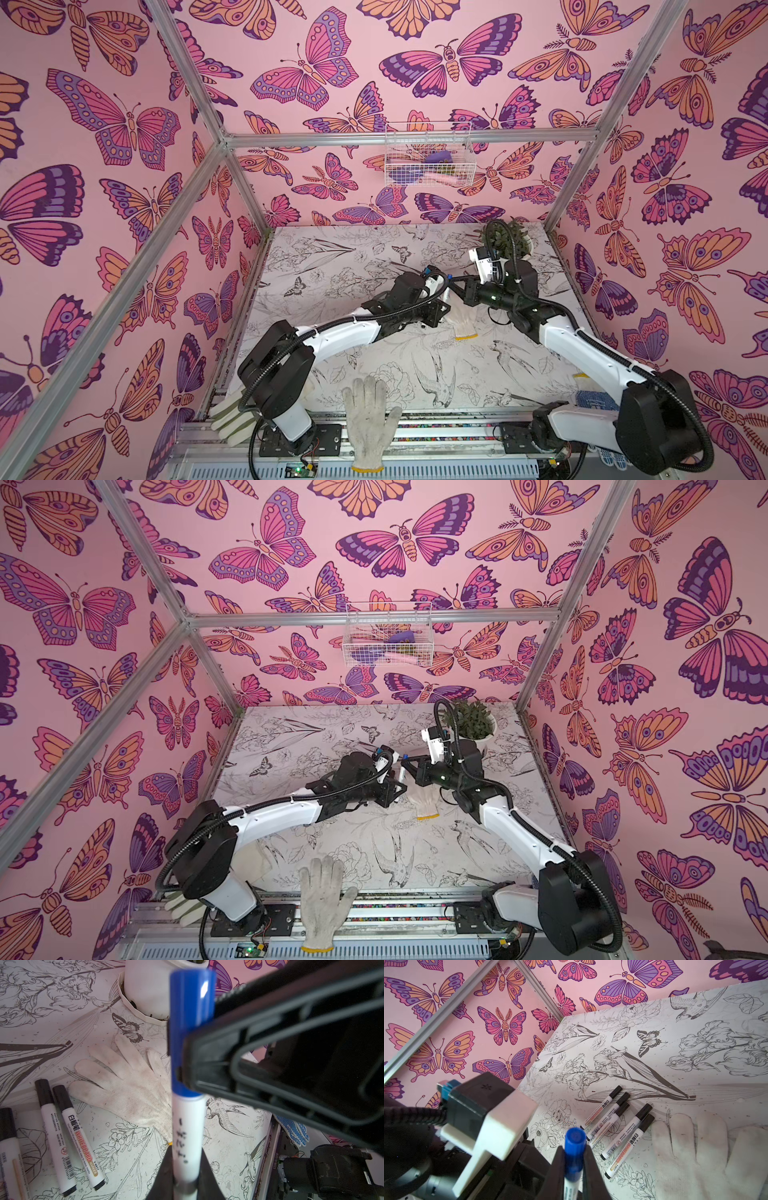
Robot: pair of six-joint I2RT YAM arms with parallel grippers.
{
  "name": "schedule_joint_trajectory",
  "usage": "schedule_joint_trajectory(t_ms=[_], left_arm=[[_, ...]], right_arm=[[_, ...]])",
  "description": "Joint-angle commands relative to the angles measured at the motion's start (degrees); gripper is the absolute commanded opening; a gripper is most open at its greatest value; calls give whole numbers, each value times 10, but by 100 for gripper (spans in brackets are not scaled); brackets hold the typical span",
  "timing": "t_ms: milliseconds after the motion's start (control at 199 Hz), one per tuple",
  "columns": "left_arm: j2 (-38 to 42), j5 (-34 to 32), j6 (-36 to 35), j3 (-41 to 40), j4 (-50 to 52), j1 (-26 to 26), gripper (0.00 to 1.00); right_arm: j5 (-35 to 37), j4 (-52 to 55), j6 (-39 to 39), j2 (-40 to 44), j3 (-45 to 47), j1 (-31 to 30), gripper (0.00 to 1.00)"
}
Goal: Insert pens into pen caps
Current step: Put on the pen cap to the pen.
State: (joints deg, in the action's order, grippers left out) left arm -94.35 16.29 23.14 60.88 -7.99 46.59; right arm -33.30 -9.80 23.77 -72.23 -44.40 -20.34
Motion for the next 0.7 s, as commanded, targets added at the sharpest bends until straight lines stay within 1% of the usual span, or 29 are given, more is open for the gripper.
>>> schedule_joint_trajectory(t_ms=[0,301,407,472,552,607,693], left_arm=[[36,-137,23,50,-148,-47,0],[39,-125,-8,69,-134,-49,0],[39,-92,-6,55,-125,-48,0],[36,-64,-2,36,-121,-47,0],[32,-35,4,12,-118,-44,0],[27,-23,12,1,-116,-42,0],[17,-9,13,-5,-116,-32,6]], right_arm=[[-70,220,-57,-18,41,-30,0],[-72,248,-73,-47,24,-45,0],[-58,243,-66,-38,22,-43,0],[-45,225,-45,-29,24,-29,0],[-59,197,-15,-27,23,-2,0],[-74,185,-8,-33,16,2,0],[-89,169,6,-43,8,3,0]])
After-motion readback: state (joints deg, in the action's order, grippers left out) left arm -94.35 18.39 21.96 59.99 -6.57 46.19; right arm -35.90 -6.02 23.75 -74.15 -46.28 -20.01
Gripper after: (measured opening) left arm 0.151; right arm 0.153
